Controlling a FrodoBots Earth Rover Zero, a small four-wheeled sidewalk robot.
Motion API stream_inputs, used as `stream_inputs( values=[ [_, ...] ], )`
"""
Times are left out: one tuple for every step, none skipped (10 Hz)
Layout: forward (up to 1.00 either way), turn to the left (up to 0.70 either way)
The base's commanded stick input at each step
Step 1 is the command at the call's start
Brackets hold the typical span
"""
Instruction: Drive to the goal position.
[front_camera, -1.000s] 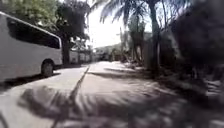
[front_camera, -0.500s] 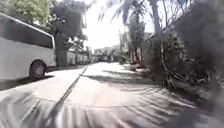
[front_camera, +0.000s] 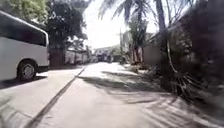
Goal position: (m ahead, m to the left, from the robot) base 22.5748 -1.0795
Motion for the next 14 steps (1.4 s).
stream_inputs(
  values=[
    [1.0, 0.05],
    [1.0, 0.04],
    [1.0, 0.04],
    [1.0, 0.03],
    [1.0, 0.03],
    [1.0, 0.03],
    [1.0, 0.03],
    [1.0, 0.03],
    [1.0, 0.03],
    [1.0, 0.03],
    [1.0, 0.03],
    [1.0, 0.03],
    [1.0, 0.03],
    [1.0, 0.02]
  ],
)
